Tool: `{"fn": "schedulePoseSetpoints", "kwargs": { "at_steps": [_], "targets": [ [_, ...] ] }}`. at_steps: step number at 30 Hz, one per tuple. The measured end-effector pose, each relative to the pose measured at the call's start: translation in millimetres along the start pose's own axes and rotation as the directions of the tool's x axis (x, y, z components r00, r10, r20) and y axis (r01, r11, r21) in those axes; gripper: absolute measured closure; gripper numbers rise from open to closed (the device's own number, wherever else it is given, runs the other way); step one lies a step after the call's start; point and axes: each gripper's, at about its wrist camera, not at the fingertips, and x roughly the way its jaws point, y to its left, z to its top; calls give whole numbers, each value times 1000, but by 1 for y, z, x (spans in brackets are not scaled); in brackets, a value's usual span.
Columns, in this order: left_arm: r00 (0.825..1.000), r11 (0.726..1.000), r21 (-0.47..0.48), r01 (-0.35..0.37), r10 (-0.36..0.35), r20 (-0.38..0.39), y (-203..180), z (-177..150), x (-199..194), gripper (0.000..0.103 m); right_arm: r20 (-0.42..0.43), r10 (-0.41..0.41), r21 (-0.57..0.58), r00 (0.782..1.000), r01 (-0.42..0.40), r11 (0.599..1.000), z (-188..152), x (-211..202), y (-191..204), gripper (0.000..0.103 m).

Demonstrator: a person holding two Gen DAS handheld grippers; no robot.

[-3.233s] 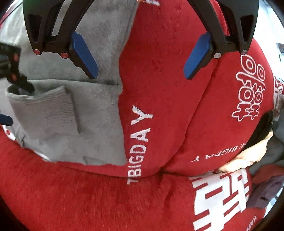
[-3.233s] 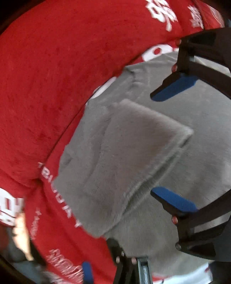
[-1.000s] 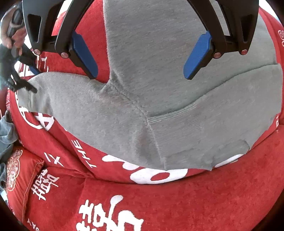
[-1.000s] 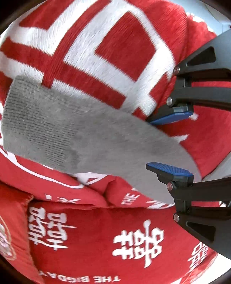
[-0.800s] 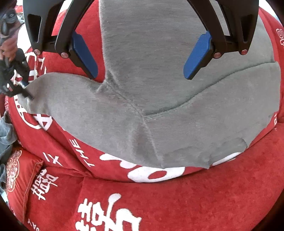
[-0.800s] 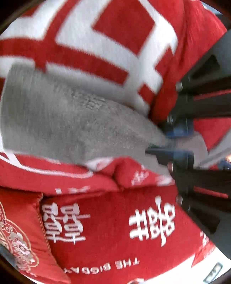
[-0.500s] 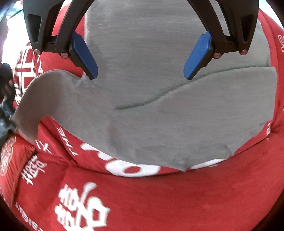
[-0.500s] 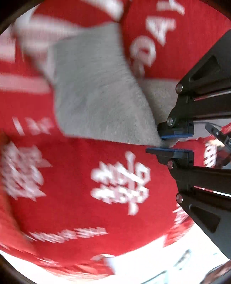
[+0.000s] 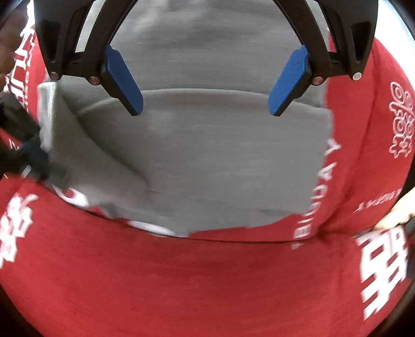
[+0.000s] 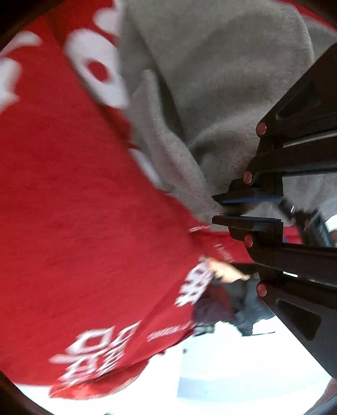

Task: Fold small clothes

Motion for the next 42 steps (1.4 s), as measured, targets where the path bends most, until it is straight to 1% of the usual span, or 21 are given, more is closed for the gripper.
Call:
{"fn": "schedulePoseSetpoints", "kwargs": {
  "at_steps": [5,6,7,8,10,14,16,17,18,19,21,24,27,29,30,31,32,34,37,40,42],
  "targets": [
    [1000,998,-56,-21,20,-21,39,-6,5,5,-107,-162,28,981,166,986,-16,49,-9,87],
    [1000,998,-62,-18,17,-23,44,-7,5,5,-111,-187,39,976,193,981,-18,50,-11,72],
    [1000,998,-66,-15,14,-24,48,-9,5,5,-104,-194,59,975,201,978,-19,48,-12,48],
    [1000,998,-69,-11,10,-25,52,-10,5,5,-79,-183,77,980,189,979,-22,43,-13,40],
    [1000,998,-70,-6,4,-25,55,-13,3,5,7,-170,117,985,168,979,-18,27,-13,39],
    [1000,996,-87,5,-7,-24,67,-16,0,5,92,-164,294,982,131,947,-2,23,-32,44],
    [1000,995,-98,8,-9,-18,74,-18,-4,5,118,-110,377,987,57,924,5,31,-41,91],
    [1000,995,-101,7,-8,-15,78,-19,-7,5,125,-101,371,987,48,927,7,35,-38,93],
    [1000,995,-105,5,-6,-12,83,-21,-8,5,129,-96,323,987,49,945,10,38,-27,94],
    [1000,994,-107,4,-5,-10,86,-22,-9,5,115,-90,222,989,63,973,12,46,-8,94],
    [1000,993,-118,-3,2,-10,98,-26,-10,5,52,-111,8,992,111,994,8,63,32,94],
    [999,990,-139,-21,17,-30,113,-34,-6,5,-89,-202,-286,975,169,943,-16,109,83,94],
    [998,982,-183,-38,30,-46,131,-40,-5,5,-196,-345,-459,918,225,859,-47,157,102,88],
    [999,979,-200,-43,35,-42,138,-42,-8,5,-223,-459,-522,860,293,801,-64,180,100,84],
    [999,978,-204,-43,36,-39,140,-43,-8,5,-227,-476,-525,850,305,795,-69,182,98,71],
    [999,978,-205,-42,34,-38,141,-43,-9,5,-231,-467,-510,853,303,805,-74,180,97,54],
    [999,978,-203,-34,28,-36,141,-42,-11,5,-236,-446,-491,863,290,822,-76,172,93,49],
    [1000,980,-196,-19,13,-27,138,-38,-11,5,-247,-382,-401,891,265,877,-77,150,87,48],
    [1000,982,-185,21,-23,-12,128,-27,-12,5,-195,-340,-219,920,297,930,-73,94,54,48],
    [992,980,-159,121,-123,-5,113,-7,-7,5,-112,-316,17,942,319,947,-71,28,10,47],
    [977,971,-128,203,-210,-46,101,11,10,6,-56,-311,142,949,316,938,-72,-5,-16,47]
  ]
}}
